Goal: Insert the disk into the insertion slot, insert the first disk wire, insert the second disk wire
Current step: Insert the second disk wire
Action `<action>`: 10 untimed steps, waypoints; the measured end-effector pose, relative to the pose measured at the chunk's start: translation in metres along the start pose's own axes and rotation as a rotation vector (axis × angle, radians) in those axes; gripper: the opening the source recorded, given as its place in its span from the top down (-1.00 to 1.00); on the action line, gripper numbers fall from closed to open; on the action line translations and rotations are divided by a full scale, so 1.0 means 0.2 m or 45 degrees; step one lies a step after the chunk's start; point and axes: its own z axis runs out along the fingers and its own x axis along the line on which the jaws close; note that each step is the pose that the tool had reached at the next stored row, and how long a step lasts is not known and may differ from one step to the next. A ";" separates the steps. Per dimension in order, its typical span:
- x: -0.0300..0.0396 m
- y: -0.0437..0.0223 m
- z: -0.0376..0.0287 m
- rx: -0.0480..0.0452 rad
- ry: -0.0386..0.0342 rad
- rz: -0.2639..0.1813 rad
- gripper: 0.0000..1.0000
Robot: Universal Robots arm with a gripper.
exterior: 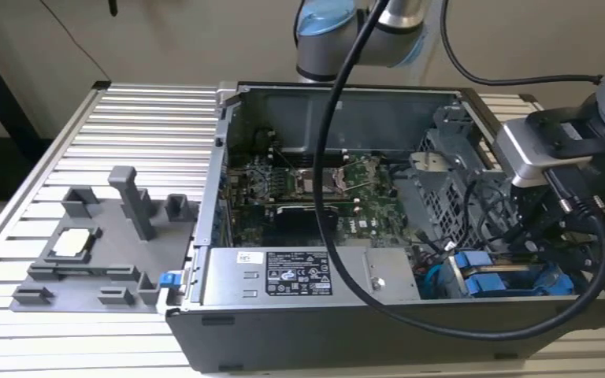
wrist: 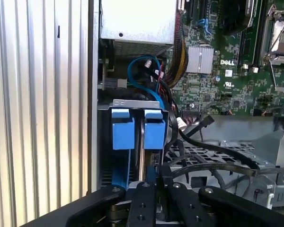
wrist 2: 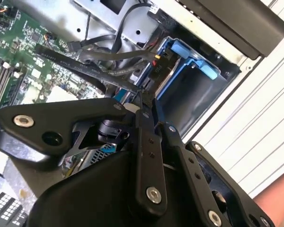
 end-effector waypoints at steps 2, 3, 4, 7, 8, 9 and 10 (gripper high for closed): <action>-0.001 -0.001 0.006 -0.016 0.0018 0.004 0.68; -0.002 -0.001 0.009 -0.026 0.0022 0.006 0.68; -0.003 -0.002 0.011 -0.036 0.0025 0.007 0.68; -0.004 -0.004 0.014 -0.047 0.0031 0.009 0.68; -0.004 -0.004 0.014 -0.047 0.0031 0.009 0.68; -0.004 -0.004 0.014 -0.047 0.0031 0.009 0.68; -0.004 -0.005 0.015 -0.047 0.0030 0.008 0.68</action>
